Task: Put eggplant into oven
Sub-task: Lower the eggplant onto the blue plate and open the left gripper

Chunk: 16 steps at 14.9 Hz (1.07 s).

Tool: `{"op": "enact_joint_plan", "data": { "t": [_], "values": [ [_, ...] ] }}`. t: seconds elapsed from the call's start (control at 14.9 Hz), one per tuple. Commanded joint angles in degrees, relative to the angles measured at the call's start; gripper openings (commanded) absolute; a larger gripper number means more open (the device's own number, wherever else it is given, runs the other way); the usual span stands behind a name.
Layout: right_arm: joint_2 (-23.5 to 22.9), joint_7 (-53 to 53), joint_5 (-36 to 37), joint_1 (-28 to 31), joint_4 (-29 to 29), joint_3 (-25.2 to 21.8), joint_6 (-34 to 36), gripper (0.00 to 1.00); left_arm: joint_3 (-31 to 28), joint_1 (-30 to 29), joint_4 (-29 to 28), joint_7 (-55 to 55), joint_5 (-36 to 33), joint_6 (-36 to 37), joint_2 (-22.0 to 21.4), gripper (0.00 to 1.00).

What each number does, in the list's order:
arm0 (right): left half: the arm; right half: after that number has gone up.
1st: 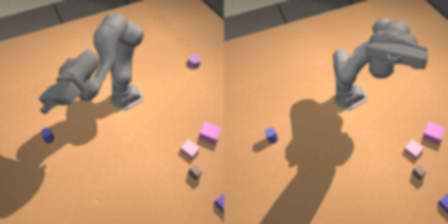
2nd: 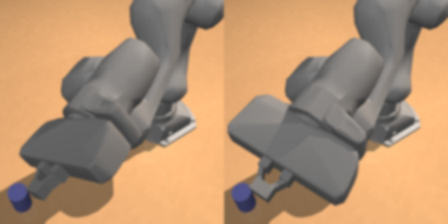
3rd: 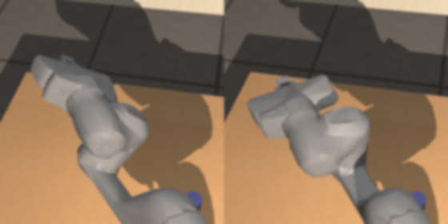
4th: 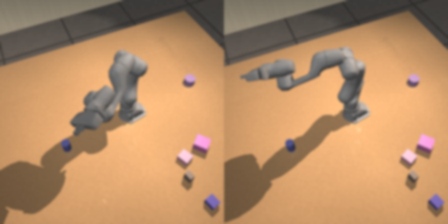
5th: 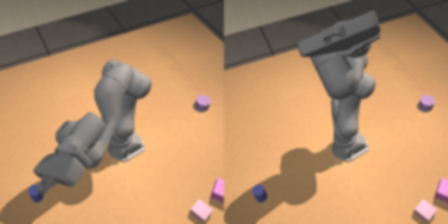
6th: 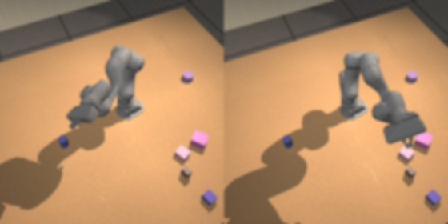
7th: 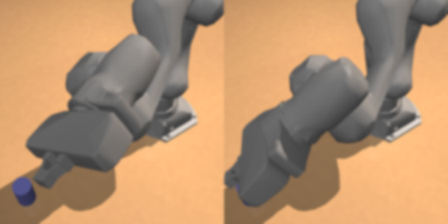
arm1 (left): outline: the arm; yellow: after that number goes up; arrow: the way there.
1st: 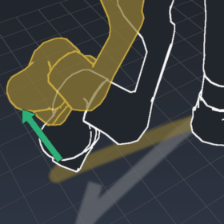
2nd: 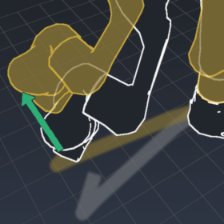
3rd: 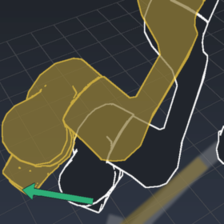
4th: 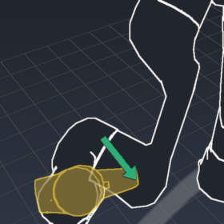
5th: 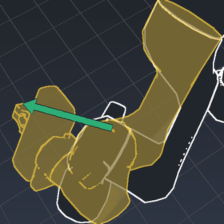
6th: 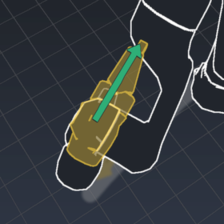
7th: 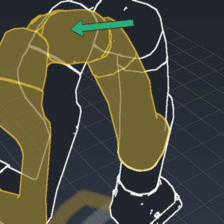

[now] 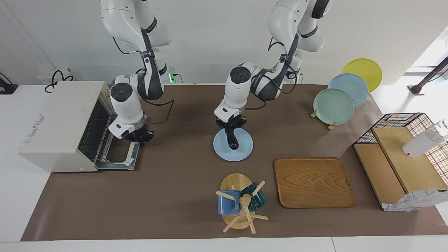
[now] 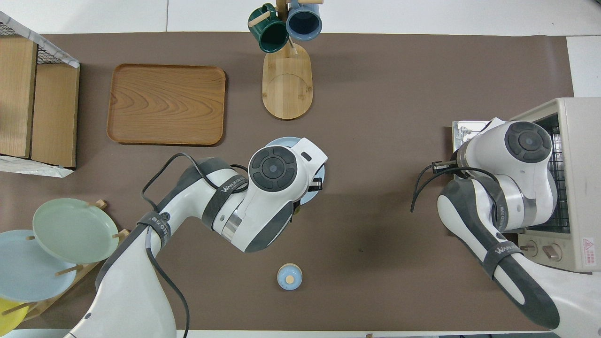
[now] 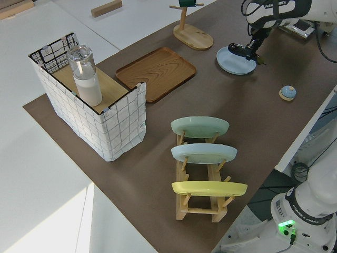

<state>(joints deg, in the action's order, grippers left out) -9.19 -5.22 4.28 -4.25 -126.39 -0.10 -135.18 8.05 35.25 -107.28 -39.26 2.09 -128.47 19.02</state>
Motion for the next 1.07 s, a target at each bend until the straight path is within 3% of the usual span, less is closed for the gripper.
{"op": "enact_joint_plan", "data": {
  "t": [0.0,0.33,0.4,0.47,0.6,0.67,0.8,0.87,1.0],
  "values": [
    [-0.6,-1.4,-5.0,-4.1,1.8,-0.3,-0.4,0.0,-0.6,0.3,-2.3,0.0,0.0,-3.3,-0.4,0.0],
    [0.0,-3.2,-6.7,-9.5,3.5,-0.1,0.0,0.0,-0.6,-0.1,-4.1,0.3,0.0,-6.7,-0.4,0.0],
    [-0.5,-2.9,-6.7,-9.5,5.3,-0.1,0.7,0.0,-0.7,-0.2,-3.8,0.5,0.0,-6.6,-0.3,0.14],
    [-0.6,-2.7,-6.7,-9.5,6.6,-0.1,2.7,0.0,-0.9,-0.3,-3.4,0.6,0.0,-5.9,-0.3,0.99],
    [-0.6,-2.7,-6.7,-9.3,8.8,-0.1,6.8,0.01,-0.9,-3.9,-1.2,1.6,-0.2,-2.6,-1.3,1.0],
    [-0.5,-2.7,-6.7,-9.3,9.4,-0.1,8.1,0.21,-0.8,-6.0,1.2,3.2,-0.2,1.7,-2.2,1.0],
    [-0.3,-2.7,-6.7,-9.3,10.6,-0.1,10.3,0.37,-0.8,-9.6,6.2,7.4,0.0,9.9,-3.0,1.0],
    [-0.3,-2.7,-6.7,-9.3,11.5,-0.1,11.4,0.59,-0.8,-11.3,8.3,9.0,0.2,13.3,-3.7,1.0],
    [-0.6,-3.0,-6.6,-10.3,14.2,0.3,13.8,0.71,-0.8,-15.5,10.4,11.9,0.3,18.2,-6.3,1.0]
  ]
}}
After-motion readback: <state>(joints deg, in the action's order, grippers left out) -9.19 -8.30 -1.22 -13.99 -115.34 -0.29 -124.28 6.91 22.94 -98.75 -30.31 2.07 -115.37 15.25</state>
